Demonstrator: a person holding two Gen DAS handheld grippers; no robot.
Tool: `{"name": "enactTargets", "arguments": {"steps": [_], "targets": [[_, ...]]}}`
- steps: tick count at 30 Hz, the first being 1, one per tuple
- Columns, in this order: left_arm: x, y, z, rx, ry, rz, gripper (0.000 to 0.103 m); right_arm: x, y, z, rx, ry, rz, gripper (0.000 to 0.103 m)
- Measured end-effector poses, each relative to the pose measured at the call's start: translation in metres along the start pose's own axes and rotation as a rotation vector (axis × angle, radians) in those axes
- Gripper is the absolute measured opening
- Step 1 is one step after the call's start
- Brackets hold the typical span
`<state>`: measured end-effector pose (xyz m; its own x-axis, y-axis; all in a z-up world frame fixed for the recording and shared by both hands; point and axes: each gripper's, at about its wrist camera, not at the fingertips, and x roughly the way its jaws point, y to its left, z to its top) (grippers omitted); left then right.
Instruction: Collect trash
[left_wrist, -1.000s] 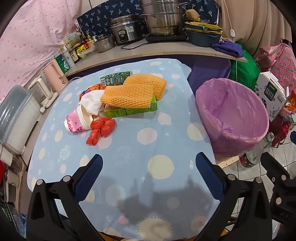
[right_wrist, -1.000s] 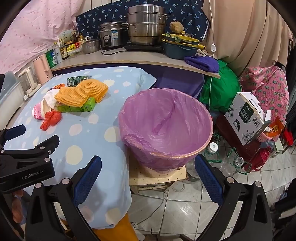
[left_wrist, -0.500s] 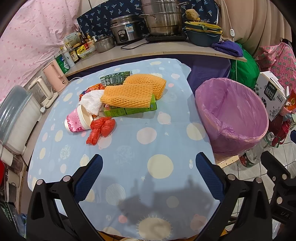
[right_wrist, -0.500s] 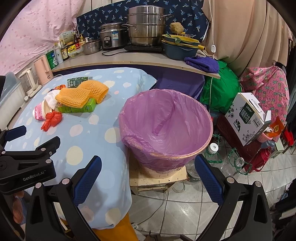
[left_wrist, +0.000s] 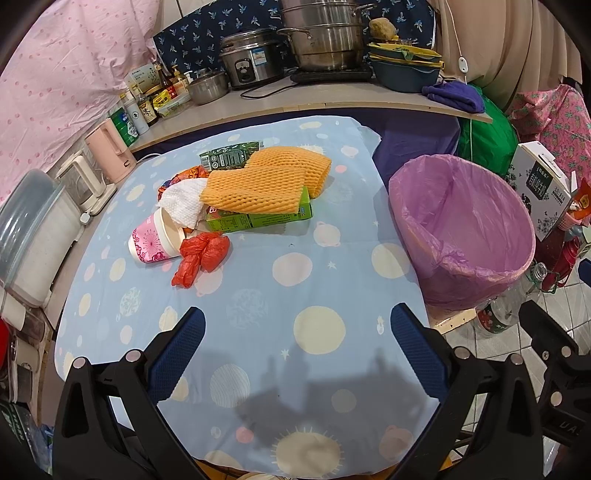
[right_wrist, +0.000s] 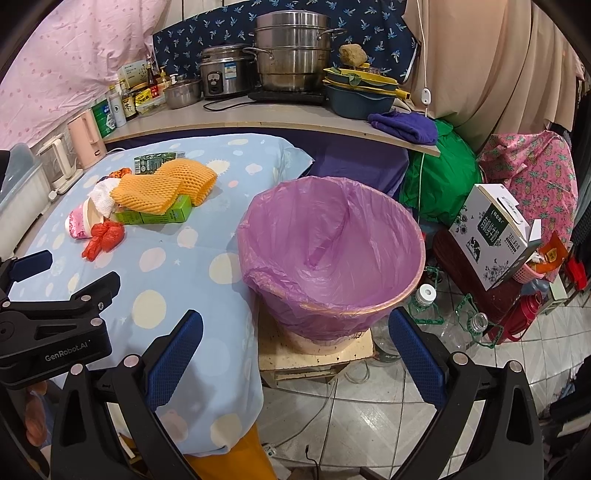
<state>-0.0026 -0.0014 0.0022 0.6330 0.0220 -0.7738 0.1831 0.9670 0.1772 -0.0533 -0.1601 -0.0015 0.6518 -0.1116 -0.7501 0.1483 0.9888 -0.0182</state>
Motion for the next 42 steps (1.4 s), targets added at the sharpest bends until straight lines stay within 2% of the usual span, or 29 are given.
{"name": "enactTargets", "arguments": {"steps": [42], "targets": [[-0.0005,0.0001,-0.0007,0.0,0.001,-0.001,0.096,-0.0037,-0.0004,0.0011,0.002,-0.001,0.004,0.096]]}}
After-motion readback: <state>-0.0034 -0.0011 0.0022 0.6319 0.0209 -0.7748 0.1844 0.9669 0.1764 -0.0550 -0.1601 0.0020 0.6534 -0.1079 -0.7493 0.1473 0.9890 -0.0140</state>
